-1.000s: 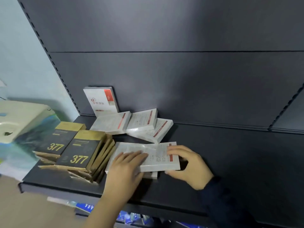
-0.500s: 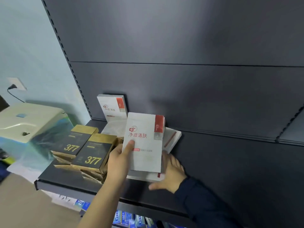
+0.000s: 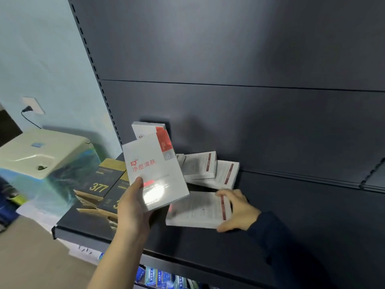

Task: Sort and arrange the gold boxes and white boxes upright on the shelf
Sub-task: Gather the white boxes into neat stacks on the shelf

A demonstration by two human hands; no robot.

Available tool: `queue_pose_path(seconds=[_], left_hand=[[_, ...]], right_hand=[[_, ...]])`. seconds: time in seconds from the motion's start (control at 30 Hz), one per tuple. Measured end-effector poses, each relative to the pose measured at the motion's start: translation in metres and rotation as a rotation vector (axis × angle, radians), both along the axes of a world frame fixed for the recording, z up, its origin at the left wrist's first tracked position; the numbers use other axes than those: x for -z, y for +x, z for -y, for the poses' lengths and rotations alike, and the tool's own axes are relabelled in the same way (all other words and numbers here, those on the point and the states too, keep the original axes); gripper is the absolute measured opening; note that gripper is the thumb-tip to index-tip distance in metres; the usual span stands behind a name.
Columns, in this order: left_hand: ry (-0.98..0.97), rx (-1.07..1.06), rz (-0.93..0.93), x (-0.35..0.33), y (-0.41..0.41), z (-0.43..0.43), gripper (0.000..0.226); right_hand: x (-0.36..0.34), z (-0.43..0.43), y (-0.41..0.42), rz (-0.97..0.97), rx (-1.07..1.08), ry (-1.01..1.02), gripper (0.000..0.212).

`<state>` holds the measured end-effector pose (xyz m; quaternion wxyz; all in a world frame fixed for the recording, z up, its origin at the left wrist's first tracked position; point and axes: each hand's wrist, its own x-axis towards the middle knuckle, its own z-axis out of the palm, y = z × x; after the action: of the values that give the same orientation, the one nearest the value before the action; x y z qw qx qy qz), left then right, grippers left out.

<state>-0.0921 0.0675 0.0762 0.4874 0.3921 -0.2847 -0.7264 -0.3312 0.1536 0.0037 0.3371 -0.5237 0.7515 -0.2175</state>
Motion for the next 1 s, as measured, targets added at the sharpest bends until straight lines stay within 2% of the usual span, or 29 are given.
queue_pose_path(seconds=[0.07,0.13,0.2,0.27,0.37,0.5,0.6,0.67,0.77,0.83,0.87,0.93,1.0], left_hand=[[0.004,-0.002,0.0,0.0,-0.004,-0.001,0.025],[0.009,0.012,0.001,0.001,-0.013,-0.004,0.021],[0.027,0.034,0.006,0.004,-0.023,-0.008,0.021],[0.06,0.059,-0.007,0.009,-0.033,-0.011,0.026],[0.08,0.093,-0.039,0.014,-0.042,-0.012,0.027],[0.053,0.094,-0.074,0.013,-0.05,-0.009,0.026],[0.041,0.075,-0.073,0.014,-0.054,-0.009,0.022],[0.042,0.056,-0.071,0.015,-0.056,-0.01,0.022],[0.051,0.049,-0.063,0.017,-0.059,-0.009,0.022],[0.055,0.053,-0.043,0.018,-0.061,-0.011,0.016],[0.054,0.057,-0.032,0.018,-0.061,-0.012,0.014],[0.044,0.063,-0.013,0.018,-0.061,-0.015,0.011],[0.036,0.063,0.005,0.017,-0.059,-0.015,0.011]], right_hand=[[-0.007,-0.015,-0.021,0.159,0.024,0.029,0.075],[-0.012,-0.03,-0.04,0.329,0.074,-0.01,0.07],[-0.01,-0.042,-0.051,0.533,0.154,-0.101,0.071],[-0.006,-0.05,-0.055,0.675,0.215,-0.174,0.082],[-0.003,-0.056,-0.054,0.784,0.291,-0.212,0.09],[-0.011,-0.058,-0.052,0.908,0.559,-0.142,0.079],[-0.028,-0.062,-0.047,0.915,0.567,0.017,0.058],[-0.036,-0.064,-0.048,0.826,0.576,0.109,0.067],[-0.049,-0.059,-0.044,0.448,0.617,0.156,0.064],[-0.049,-0.053,-0.045,0.184,0.59,0.084,0.073],[-0.048,-0.051,-0.045,0.113,0.568,0.043,0.078],[-0.042,-0.048,-0.045,0.111,0.518,-0.058,0.074],[-0.039,-0.047,-0.042,0.288,0.469,-0.145,0.041]])
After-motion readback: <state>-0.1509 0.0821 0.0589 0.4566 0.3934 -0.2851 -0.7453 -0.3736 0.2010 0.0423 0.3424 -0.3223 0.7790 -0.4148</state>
